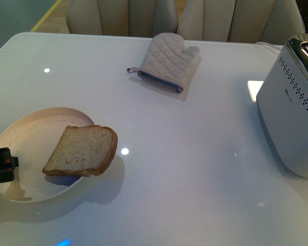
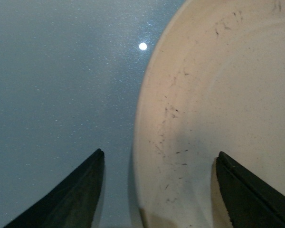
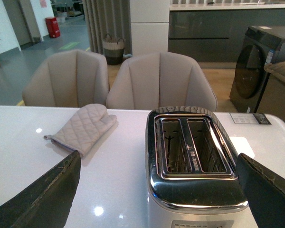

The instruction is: Put bread into toaster

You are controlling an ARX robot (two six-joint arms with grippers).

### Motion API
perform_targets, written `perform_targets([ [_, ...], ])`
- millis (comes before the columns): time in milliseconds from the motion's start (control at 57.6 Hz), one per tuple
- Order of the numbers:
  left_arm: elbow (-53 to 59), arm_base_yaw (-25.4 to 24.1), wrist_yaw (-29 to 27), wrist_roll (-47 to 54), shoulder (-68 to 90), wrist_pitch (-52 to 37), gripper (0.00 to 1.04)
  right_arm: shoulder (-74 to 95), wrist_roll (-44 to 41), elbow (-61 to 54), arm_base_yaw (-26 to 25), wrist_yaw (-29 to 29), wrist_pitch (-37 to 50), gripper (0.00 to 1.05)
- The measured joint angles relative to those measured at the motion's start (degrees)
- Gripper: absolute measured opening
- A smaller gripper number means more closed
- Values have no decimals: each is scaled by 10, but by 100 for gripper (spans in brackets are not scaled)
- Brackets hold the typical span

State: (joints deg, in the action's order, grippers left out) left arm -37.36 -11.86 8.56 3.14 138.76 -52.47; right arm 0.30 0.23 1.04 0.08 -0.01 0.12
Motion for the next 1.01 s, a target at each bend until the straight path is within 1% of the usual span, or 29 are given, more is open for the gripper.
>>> perform_targets([
  [35, -1, 8, 0, -4, 0, 3, 35, 0, 0, 0, 0, 0, 0, 96],
  [69, -1, 14, 0, -11, 0, 5, 30, 0, 0, 0, 0, 0, 0, 96],
  [208, -1, 37, 4, -43, -5, 17, 14, 0, 0, 0, 0, 0, 0, 96],
  [260, -2, 54, 3, -61, -10, 30, 7, 0, 0, 0, 0, 0, 0, 96],
  [295, -5, 70, -1, -82, -14, 43, 5, 0, 0, 0, 0, 0, 0, 96],
  [747, -33, 235, -71, -243, -22, 101, 5, 0, 0, 0, 0, 0, 0, 96],
  [833, -49, 278, -86, -280, -19, 116, 5, 0, 0, 0, 0, 0, 0, 96],
  [1007, -66, 317, -98, -316, -15, 128, 5, 0, 0, 0, 0, 0, 0, 96],
])
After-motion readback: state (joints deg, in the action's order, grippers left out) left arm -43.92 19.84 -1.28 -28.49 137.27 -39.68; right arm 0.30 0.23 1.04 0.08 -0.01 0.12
